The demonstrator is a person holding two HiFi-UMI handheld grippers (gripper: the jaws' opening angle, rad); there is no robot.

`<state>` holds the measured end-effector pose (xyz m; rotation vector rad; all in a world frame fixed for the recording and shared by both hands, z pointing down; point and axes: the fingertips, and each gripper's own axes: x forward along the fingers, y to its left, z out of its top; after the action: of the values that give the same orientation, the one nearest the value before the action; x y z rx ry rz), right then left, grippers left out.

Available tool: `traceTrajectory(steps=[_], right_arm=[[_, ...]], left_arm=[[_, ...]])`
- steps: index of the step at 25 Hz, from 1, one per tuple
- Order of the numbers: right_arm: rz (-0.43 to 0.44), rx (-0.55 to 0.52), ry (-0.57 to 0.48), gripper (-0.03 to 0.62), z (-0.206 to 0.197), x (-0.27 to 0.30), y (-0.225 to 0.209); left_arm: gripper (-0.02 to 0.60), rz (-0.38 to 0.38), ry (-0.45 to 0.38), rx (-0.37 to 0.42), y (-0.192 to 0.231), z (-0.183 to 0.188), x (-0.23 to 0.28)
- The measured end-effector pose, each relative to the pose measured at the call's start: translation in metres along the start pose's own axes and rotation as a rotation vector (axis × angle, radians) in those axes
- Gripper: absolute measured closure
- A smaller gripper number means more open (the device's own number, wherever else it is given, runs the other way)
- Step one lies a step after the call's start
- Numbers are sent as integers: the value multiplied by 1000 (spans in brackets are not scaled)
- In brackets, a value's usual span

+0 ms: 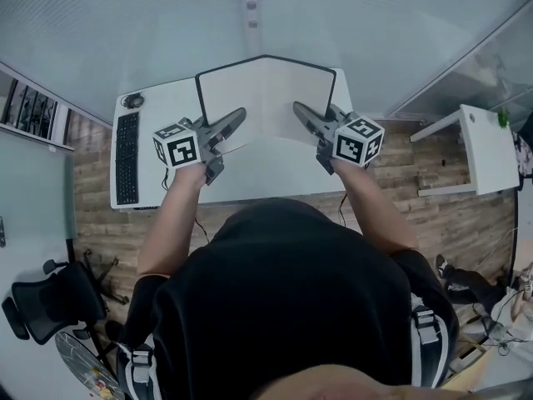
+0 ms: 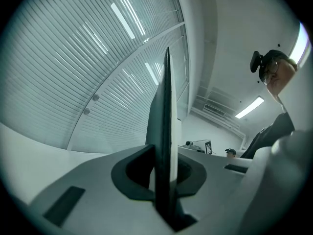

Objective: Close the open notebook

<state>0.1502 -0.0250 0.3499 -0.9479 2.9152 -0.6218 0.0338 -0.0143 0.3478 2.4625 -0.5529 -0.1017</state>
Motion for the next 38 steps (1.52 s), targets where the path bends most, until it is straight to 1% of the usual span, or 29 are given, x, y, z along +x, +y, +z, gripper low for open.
traceTrajectory(steps=[5, 10, 15, 21, 27, 33, 38], right_arm=[[5, -5, -6, 534, 12, -8, -15], [5, 13, 1, 534, 5, -14, -37], [14, 18, 5, 534, 10, -13, -45], [35, 14, 9, 533, 13, -8, -56], [45, 15, 27, 533, 12, 3, -58], [29, 23, 42, 533, 7, 20, -63], [10, 40, 47, 533, 4, 32, -70]], left_arm=[[533, -14, -14, -21, 0, 7, 18], [533, -15, -1, -45, 9, -1, 37], [532, -18, 4, -58, 13, 4, 44], [532, -2, -7, -59, 20, 8, 51], [532, 10, -20, -76, 29, 10, 46], [532, 7, -17, -99, 48, 10, 42], [532, 1, 5, -85, 65, 14, 42]])
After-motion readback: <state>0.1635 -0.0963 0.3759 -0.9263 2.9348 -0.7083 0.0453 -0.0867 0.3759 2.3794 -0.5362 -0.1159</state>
